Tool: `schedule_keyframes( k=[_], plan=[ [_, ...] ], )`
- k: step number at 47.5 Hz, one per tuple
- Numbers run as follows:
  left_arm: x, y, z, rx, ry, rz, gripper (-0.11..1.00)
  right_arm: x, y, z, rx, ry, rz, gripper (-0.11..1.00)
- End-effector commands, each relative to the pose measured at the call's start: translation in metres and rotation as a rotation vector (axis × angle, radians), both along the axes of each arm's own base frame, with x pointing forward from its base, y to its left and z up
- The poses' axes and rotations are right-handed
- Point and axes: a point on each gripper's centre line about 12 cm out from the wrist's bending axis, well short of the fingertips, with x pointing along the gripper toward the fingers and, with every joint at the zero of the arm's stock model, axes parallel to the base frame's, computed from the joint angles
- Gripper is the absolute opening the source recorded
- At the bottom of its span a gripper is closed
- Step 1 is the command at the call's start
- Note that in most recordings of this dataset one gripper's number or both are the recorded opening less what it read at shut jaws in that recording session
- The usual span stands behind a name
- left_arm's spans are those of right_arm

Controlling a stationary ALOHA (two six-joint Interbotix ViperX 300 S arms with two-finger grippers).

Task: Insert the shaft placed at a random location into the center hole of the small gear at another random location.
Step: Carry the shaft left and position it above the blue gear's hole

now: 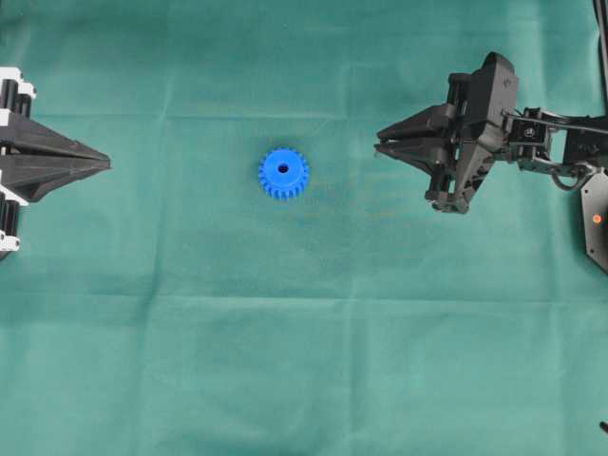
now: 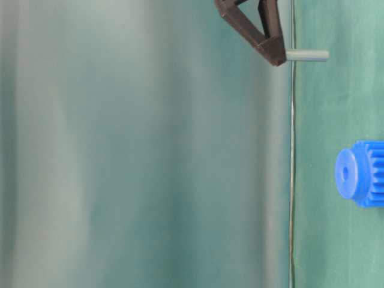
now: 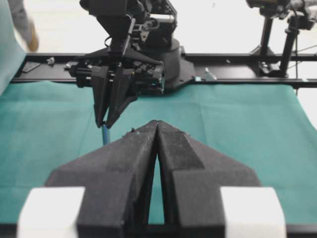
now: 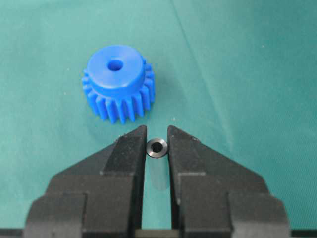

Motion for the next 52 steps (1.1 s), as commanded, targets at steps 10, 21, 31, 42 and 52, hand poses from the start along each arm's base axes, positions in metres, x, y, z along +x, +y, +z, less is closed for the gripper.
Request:
schedule_keyframes(
  k=[10,21,31,42,52],
  plan=[
    [0.002,0.0,0.007,0.0,-0.017,0.001,0.0,0.038,0.0,0.013,-0.028,-0.038,0.03,0.12],
    [0.002,0.0,0.008,0.001,-0.02,0.001,0.0,0.079,0.002,0.019,-0.043,-0.047,0.069,0.12],
    [0.002,0.0,0.008,0.001,-0.021,-0.001,0.0,0.11,0.005,0.023,-0.044,-0.041,0.09,0.12],
    [0.002,0.0,0.008,0.0,-0.021,0.001,0.0,0.126,0.004,0.019,-0.044,-0.035,0.094,0.12],
    [0.002,0.0,0.008,0.0,-0.02,0.001,0.0,0.125,0.004,0.018,-0.042,-0.032,0.094,0.12]
  ],
)
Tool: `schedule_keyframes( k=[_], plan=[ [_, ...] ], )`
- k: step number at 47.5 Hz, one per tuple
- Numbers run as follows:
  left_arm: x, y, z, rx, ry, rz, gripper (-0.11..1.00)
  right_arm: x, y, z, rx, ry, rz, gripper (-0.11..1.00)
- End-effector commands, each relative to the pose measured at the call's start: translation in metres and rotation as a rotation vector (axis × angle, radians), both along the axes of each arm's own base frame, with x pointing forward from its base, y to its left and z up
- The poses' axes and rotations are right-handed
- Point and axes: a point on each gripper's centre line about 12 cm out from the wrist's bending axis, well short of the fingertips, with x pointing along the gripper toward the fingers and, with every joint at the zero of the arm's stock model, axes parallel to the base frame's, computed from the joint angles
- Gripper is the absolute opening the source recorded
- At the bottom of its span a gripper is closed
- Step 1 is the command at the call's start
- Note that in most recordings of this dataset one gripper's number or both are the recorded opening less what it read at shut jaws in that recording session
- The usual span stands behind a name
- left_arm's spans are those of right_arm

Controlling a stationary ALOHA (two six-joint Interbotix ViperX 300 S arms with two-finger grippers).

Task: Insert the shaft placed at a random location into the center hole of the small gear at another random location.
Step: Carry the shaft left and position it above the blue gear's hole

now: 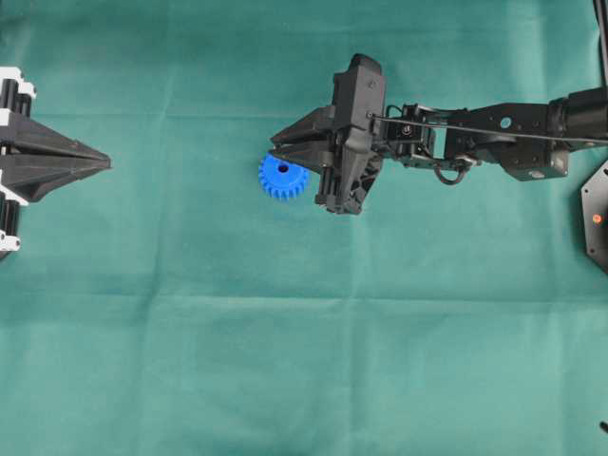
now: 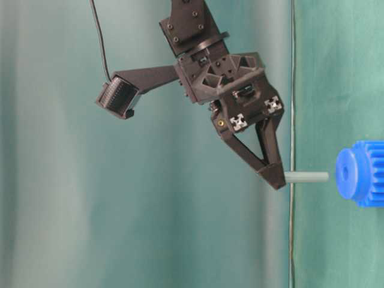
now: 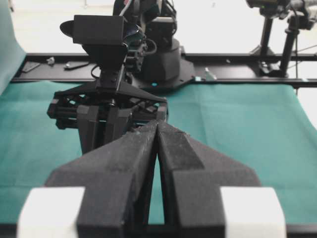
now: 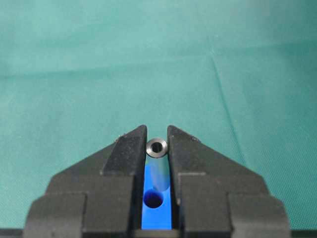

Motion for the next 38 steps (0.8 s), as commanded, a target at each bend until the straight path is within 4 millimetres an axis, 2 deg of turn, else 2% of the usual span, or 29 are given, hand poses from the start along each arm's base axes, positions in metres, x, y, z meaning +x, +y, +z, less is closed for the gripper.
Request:
schedule_keyframes(
  k=[1,23,38],
  plan=[
    [0.002,0.0,0.008,0.001,-0.02,-0.001,0.0,0.005,0.0,0.014,-0.021,-0.036,0.009,0.12],
    [0.002,0.0,0.008,0.0,-0.021,-0.001,0.0,0.007,-0.001,-0.004,-0.009,-0.003,0.003,0.12],
    [0.002,0.0,0.008,0.001,-0.02,-0.001,0.0,0.008,-0.001,-0.002,-0.008,-0.011,0.002,0.12]
  ],
)
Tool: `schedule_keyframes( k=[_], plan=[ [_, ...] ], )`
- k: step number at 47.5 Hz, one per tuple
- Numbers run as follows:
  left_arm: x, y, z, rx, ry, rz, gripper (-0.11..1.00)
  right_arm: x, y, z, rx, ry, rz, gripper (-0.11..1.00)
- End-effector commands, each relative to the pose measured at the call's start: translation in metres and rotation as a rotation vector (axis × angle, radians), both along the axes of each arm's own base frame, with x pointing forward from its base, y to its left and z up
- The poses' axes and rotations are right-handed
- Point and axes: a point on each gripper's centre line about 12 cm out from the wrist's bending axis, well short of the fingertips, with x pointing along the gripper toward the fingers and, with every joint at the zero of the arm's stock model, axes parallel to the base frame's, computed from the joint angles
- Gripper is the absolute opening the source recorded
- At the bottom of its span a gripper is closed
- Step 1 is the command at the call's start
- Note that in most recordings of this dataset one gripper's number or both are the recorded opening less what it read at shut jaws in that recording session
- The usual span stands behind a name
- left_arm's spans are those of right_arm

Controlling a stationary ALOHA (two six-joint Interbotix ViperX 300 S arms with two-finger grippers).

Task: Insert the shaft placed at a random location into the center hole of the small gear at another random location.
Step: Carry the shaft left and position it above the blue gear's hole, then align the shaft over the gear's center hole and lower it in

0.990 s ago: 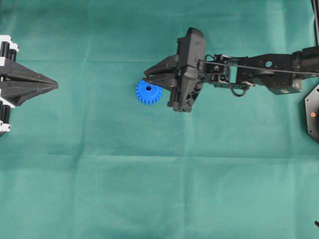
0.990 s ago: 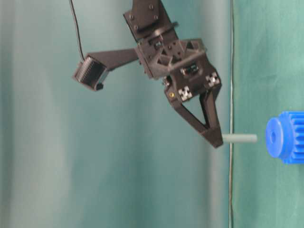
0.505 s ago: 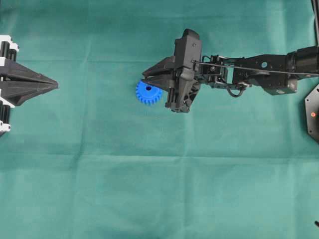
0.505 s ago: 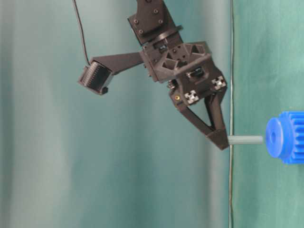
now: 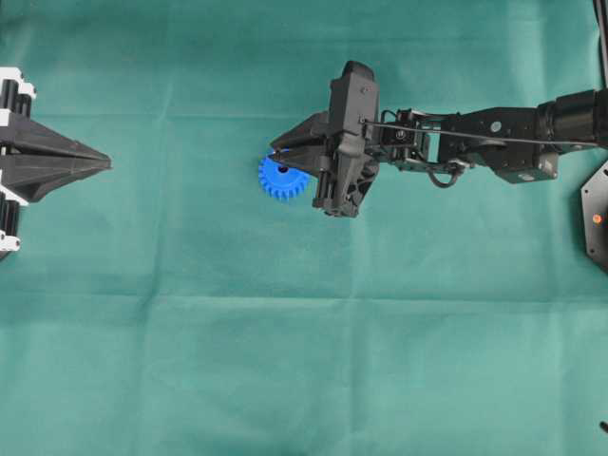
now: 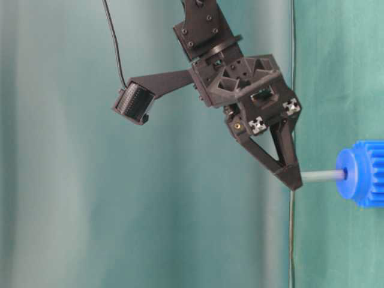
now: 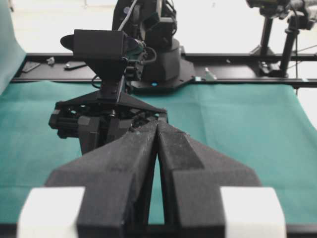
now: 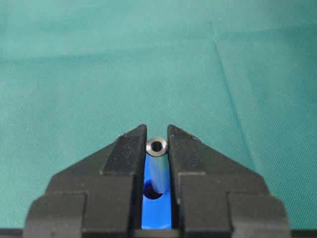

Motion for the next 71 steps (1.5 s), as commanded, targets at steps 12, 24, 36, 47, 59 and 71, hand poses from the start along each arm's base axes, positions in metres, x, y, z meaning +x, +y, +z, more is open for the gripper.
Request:
schedule_keyframes(
  k=[12,24,36,47,59,71],
  plan=[
    [0.002,0.0,0.008,0.001,-0.021,-0.001,0.0,0.001,0.0,0.031,-0.017,-0.075,0.003,0.12],
    [0.002,0.0,0.007,0.0,-0.02,-0.002,0.0,-0.001,0.001,0.036,-0.018,-0.084,0.005,0.12],
    [0.002,0.0,0.007,0.001,-0.02,0.0,0.0,-0.001,0.002,0.025,-0.015,-0.061,0.006,0.12],
    [0.002,0.0,0.007,0.003,-0.02,-0.001,0.0,0.002,0.004,0.013,-0.01,-0.056,0.009,0.12],
    [0.002,0.0,0.007,0.003,-0.021,-0.001,0.0,0.0,0.004,0.008,-0.008,-0.042,0.008,0.12],
    [0.002,0.0,0.007,0.001,-0.021,0.0,0.0,0.0,0.004,0.0,-0.002,-0.035,0.002,0.12]
  ],
)
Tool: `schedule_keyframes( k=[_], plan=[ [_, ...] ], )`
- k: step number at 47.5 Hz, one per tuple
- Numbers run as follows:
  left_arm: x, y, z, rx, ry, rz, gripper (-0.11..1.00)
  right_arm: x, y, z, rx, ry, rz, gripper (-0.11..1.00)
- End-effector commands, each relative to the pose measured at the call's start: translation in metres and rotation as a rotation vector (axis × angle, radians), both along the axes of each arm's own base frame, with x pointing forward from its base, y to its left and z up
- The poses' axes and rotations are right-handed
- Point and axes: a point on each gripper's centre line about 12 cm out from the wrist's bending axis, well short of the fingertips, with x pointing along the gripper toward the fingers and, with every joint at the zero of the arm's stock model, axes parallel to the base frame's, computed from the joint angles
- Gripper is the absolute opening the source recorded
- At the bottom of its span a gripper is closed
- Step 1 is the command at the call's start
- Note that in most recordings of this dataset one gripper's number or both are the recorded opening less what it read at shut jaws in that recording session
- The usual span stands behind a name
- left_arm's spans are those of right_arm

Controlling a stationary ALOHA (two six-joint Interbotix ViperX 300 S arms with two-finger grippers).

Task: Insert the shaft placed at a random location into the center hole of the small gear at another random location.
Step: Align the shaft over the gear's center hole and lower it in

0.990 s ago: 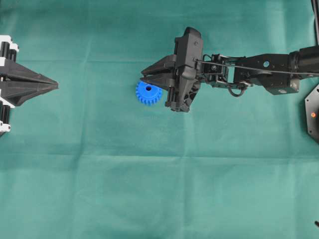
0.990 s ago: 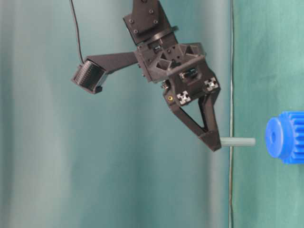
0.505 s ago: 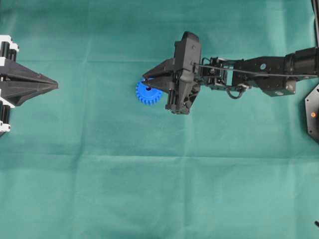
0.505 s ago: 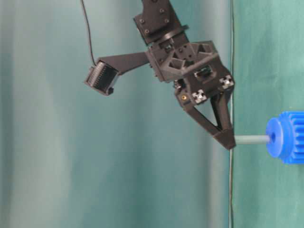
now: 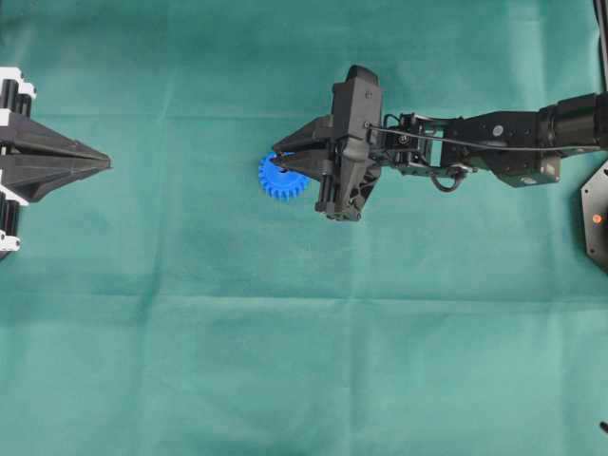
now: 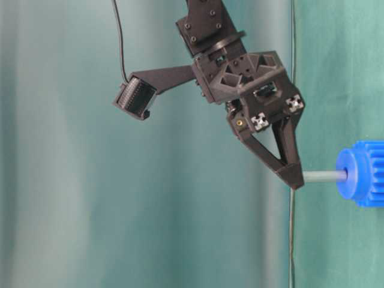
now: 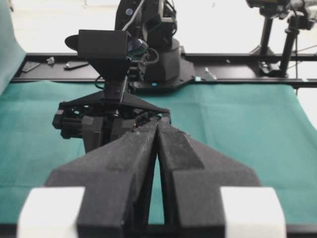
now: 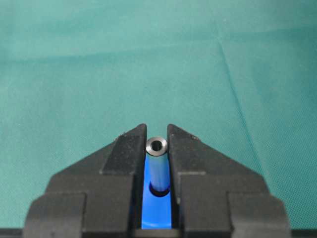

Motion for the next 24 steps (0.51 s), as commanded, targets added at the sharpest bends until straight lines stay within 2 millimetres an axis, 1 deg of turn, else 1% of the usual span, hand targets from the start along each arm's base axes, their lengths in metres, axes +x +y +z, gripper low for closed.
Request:
schedule_keyframes(
  k=[1,9,14,24],
  plan=[
    [0.002,0.0,0.008,0.004,-0.023,0.001,0.0,0.002,0.0,0.002,-0.002,-0.015,-0.001,0.12],
    [0.002,0.0,0.008,0.004,-0.023,-0.001,0.0,0.003,0.0,0.002,-0.001,-0.023,-0.002,0.12],
    [0.002,0.0,0.008,0.003,-0.023,0.001,0.0,0.003,0.001,0.006,-0.003,-0.03,-0.002,0.12],
    [0.002,0.0,0.009,0.003,-0.025,0.001,0.0,0.0,0.001,0.024,-0.017,-0.064,0.005,0.12]
  ],
)
